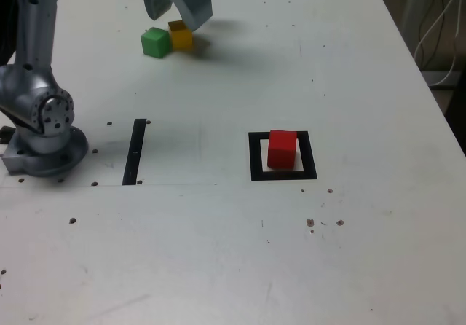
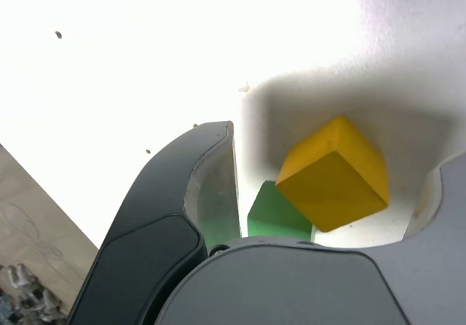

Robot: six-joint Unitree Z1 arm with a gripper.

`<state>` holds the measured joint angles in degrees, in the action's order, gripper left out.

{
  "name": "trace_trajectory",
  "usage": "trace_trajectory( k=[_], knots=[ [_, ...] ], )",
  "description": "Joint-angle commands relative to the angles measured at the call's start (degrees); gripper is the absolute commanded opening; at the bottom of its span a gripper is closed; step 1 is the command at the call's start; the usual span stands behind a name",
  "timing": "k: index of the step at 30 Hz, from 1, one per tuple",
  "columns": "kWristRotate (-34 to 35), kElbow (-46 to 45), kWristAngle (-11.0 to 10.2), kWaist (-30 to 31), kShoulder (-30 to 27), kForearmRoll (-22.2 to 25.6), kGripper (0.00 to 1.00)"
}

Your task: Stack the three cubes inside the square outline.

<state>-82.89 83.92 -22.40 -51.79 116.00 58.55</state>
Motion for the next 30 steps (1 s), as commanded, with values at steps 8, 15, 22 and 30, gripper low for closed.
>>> trace_trajectory(
  k=[8, 15, 22, 30],
  knots=[
    [-2.8, -0.1, 0.0, 0.5, -0.7, 1.3, 0.90],
    [-3.4, -0.7, 0.0, 0.8, -0.2, 0.8, 0.88],
    [-3.4, -0.9, 0.0, 1.3, 1.6, -0.3, 0.85],
    [-3.3, -1.3, 0.0, 1.4, 2.0, -0.8, 0.79]
  ],
)
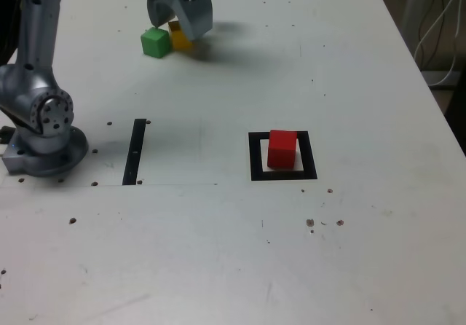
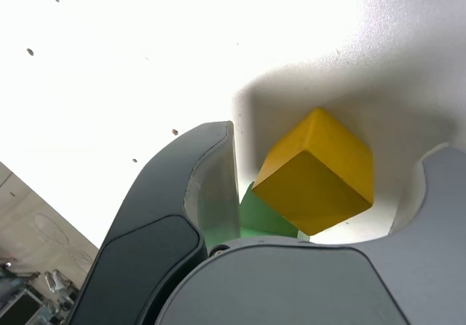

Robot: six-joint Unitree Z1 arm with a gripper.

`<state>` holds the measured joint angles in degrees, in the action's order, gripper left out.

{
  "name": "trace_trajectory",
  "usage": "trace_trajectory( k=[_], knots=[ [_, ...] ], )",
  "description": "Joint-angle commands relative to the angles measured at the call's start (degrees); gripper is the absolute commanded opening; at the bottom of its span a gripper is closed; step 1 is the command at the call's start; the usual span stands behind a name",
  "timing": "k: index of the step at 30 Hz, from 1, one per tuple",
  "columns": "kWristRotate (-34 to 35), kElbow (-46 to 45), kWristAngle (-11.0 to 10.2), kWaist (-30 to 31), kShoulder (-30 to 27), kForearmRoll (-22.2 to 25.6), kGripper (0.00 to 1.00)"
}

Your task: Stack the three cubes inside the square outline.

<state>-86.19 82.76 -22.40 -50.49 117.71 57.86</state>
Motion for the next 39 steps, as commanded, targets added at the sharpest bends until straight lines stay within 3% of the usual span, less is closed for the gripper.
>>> trace_trajectory(
  k=[1, 6, 16, 31, 39],
  knots=[
    [0.0, -0.1, 0.1, 0.2, 0.2, -0.2, 0.77],
    [0.0, -0.4, 0.5, 0.2, 0.0, -1.5, 0.62],
    [0.3, -1.2, 1.4, 0.2, 0.1, -3.0, 0.52],
    [0.8, -1.0, 1.4, 0.2, -0.5, -2.7, 0.49],
    [1.0, 1.4, 1.5, 2.3, -1.8, -0.1, 0.49]
  ],
)
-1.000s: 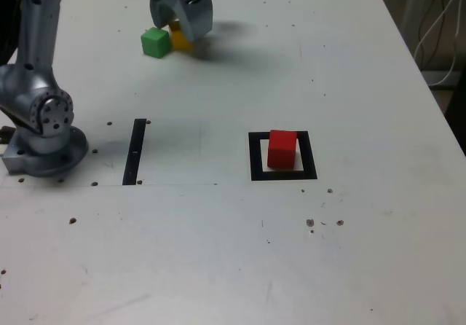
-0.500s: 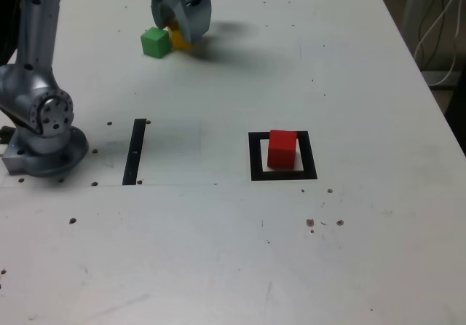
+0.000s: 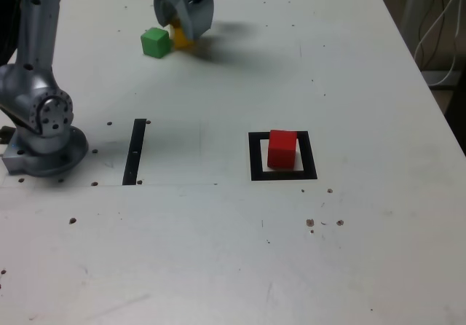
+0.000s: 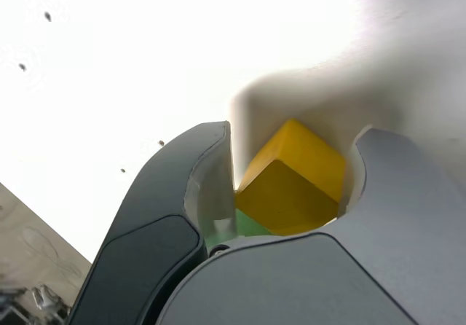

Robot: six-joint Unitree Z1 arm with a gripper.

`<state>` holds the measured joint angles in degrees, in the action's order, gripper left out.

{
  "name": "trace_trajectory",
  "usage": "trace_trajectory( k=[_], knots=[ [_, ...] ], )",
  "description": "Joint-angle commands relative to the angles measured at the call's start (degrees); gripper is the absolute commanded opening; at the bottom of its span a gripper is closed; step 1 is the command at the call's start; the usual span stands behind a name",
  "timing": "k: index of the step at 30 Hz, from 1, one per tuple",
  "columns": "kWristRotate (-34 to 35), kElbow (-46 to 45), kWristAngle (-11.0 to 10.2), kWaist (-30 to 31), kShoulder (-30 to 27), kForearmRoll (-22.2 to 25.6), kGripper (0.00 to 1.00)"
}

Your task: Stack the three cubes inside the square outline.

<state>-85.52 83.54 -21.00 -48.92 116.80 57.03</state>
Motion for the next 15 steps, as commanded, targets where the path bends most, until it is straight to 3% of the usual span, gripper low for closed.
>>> trace_trajectory(
  k=[1, 9, 15],
  knots=[
    [0.5, 0.8, 0.1, 1.1, -1.0, 1.0, 0.49],
    [2.9, 2.5, 0.1, 5.9, -2.1, 3.3, 0.49],
    [6.5, 5.7, 0.1, 9.8, -3.6, 8.1, 0.49]
  ],
)
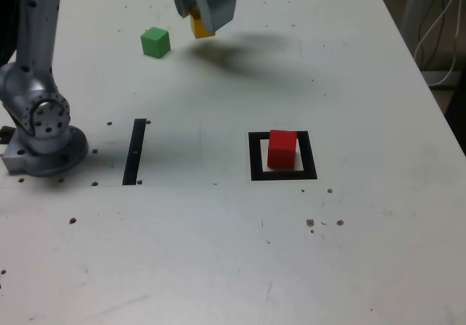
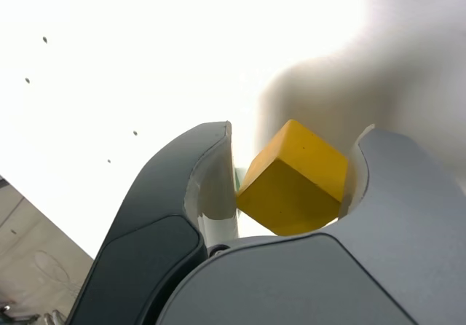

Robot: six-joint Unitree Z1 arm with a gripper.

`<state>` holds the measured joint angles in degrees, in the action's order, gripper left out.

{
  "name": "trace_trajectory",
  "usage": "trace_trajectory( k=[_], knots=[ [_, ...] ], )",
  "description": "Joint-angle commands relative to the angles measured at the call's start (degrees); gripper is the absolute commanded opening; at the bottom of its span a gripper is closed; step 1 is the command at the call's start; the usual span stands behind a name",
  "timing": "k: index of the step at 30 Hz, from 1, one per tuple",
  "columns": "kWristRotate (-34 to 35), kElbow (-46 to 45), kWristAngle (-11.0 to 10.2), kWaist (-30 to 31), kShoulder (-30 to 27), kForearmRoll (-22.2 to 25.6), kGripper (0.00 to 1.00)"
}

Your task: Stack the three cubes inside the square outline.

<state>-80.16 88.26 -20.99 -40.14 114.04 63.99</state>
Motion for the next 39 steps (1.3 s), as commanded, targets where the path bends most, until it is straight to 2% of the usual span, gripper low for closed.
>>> trace_trajectory(
  k=[1, 6, 9, 14, 17, 21, 25, 28, 33, 39],
  knots=[
    [2.3, 1.5, 0.1, 1.8, -1.1, 2.4, 0.49],
    [9.7, 4.5, 0.5, 6.7, -2.2, 8.5, 0.49],
    [14.0, 5.7, 1.5, 9.9, -2.7, 11.1, 0.49],
    [21.5, 5.9, 6.9, 14.4, -3.0, 12.5, 0.49],
    [25.7, 5.7, 10.3, 17.0, -3.8, 12.3, 0.45],
    [31.3, 5.6, 13.5, 20.4, -5.9, 11.7, 0.39],
    [34.8, 6.2, 15.8, 23.5, -7.3, 12.2, 0.38],
    [38.0, 6.4, 15.9, 25.7, -7.7, 13.6, 0.38],
    [47.8, 6.5, 14.5, 30.4, -7.9, 15.9, 0.38],
    [58.8, 10.7, 14.1, 36.2, -5.3, 19.2, 0.38]
  ],
)
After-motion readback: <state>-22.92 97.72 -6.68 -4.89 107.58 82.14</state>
